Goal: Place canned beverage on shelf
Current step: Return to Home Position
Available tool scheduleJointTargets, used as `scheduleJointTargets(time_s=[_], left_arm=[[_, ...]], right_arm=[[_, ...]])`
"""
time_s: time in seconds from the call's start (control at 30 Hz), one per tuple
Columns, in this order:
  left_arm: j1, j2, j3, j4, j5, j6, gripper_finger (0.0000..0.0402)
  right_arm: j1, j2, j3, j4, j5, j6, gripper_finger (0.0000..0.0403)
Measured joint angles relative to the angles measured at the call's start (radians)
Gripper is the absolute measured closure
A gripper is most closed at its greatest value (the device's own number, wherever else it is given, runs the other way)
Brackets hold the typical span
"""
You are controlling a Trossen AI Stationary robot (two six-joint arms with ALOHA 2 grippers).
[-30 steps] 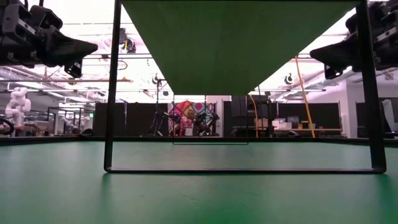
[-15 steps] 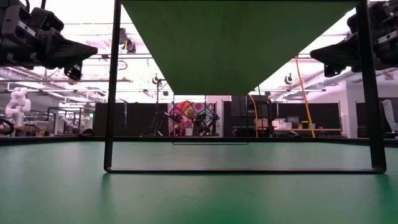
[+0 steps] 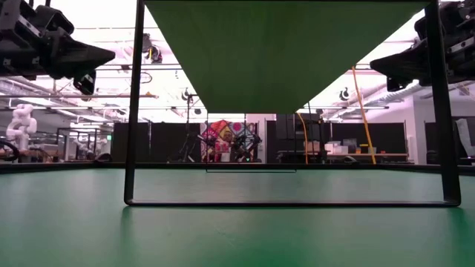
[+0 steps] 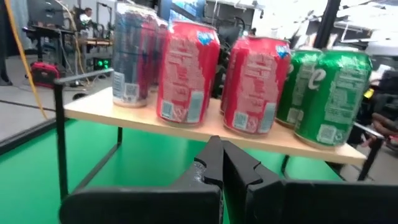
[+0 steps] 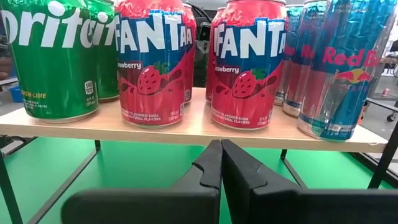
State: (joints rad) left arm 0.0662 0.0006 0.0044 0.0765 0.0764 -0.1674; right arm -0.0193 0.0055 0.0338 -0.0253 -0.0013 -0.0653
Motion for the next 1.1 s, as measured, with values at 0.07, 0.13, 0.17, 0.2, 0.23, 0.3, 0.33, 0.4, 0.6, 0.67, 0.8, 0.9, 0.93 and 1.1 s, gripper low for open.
scheduleJointTargets(time_s=[0.07, 0.13, 0.17, 0.2, 0.23, 0.3, 0.33, 0.4, 0.6, 0.67, 0.8, 0.9, 0.93, 1.1], left_arm=[[-0.023, 0.000, 0.000, -0.022, -0.007, 0.005, 0.0402], [-0.039, 0.000, 0.000, -0.047, -0.022, 0.008, 0.0402], [-0.046, 0.000, 0.000, -0.056, -0.028, 0.013, 0.0402], [-0.051, 0.000, 0.000, -0.057, -0.034, 0.022, 0.0402], [-0.055, 0.000, 0.000, -0.056, -0.041, 0.036, 0.0402], [-0.056, 0.000, 0.000, -0.056, -0.059, 0.056, 0.0402], [-0.056, 0.000, 0.000, -0.056, -0.069, 0.066, 0.0402], [-0.056, 0.000, 0.000, -0.056, -0.081, 0.074, 0.0402], [-0.058, 0.000, 0.000, -0.056, -0.082, 0.051, 0.0402], [-0.058, 0.000, 0.000, -0.057, -0.076, 0.045, 0.0402], [-0.058, 0.000, 0.000, -0.058, -0.072, 0.051, 0.0402], [-0.058, 0.000, 0.000, -0.059, -0.073, 0.051, 0.0402], [-0.058, 0.000, 0.000, -0.059, -0.073, 0.050, 0.0402], [-0.058, 0.005, 0.000, -0.060, -0.067, 0.081, 0.0402]], right_arm=[[0.000, 0.000, 0.000, -0.003, 0.000, 0.015, 0.0403], [0.000, 0.002, 0.000, -0.004, -0.001, 0.038, 0.0403], [0.000, 0.006, 0.000, -0.005, -0.003, 0.053, 0.0403], [0.000, 0.013, 0.000, -0.005, -0.004, 0.064, 0.0403], [0.000, 0.021, 0.000, -0.005, -0.004, 0.074, 0.0403], [0.001, 0.038, 0.000, -0.005, -0.004, 0.093, 0.0403], [0.001, 0.048, 0.000, -0.005, -0.004, 0.103, 0.0403], [0.001, 0.061, 0.000, -0.006, -0.004, 0.112, 0.0403], [0.001, 0.038, 0.000, 0.022, -0.003, 0.107, 0.0403], [0.001, 0.009, 0.000, 0.040, -0.005, 0.106, 0.0403], [0.001, -0.003, 0.003, 0.052, -0.021, 0.116, 0.0403], [0.002, -0.004, 0.003, 0.042, -0.045, 0.124, 0.0403], [0.002, -0.003, 0.003, 0.041, -0.049, 0.120, 0.0403], [0.002, -0.003, 0.003, 0.042, -0.050, 0.094, 0.0403]])
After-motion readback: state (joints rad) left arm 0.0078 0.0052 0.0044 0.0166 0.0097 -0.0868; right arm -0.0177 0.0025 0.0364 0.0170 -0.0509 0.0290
